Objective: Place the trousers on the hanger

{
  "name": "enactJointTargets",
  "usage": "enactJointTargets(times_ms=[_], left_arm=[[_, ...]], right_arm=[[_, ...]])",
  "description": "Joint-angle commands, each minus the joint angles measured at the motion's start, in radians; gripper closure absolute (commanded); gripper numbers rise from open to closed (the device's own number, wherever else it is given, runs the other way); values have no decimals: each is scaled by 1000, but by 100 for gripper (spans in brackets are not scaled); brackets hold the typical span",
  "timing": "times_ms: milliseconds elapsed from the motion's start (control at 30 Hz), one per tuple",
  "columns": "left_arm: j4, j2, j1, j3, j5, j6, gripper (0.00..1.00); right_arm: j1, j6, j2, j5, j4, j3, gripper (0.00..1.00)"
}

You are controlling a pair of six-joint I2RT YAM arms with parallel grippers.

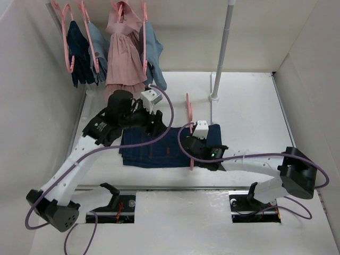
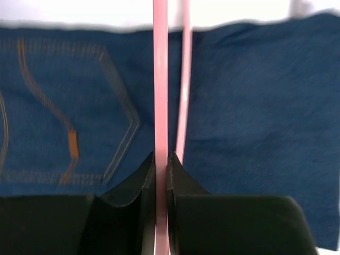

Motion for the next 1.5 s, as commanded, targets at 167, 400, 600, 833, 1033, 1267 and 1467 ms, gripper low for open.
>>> enactJointTargets(times_ms=[167,400,600,833,1033,1267,1467], left_arm=[[263,130,-5,16,-74,-327,30],[289,252,-15,39,-33,-430,24],[329,292,-47,25,-24,-510,23],[281,332,-47,30,-134,-499,51],[313,314,-22,-59,-226,-469,68],[347,314,-8,-62,-186,-478,71],[338,314,-8,-82,-186,-478,100]], right_arm=[[83,94,77,-133,36,-57,100],[83,85,106,-156,82,-57,100],[83,42,126,-165,82,-48,100],[83,53,126,-165,101,-57,100],[83,18,126,-184,122,-57,100],[92,-17,146,-203,121,-57,100],[101,-27,155,-213,112,-29,100]])
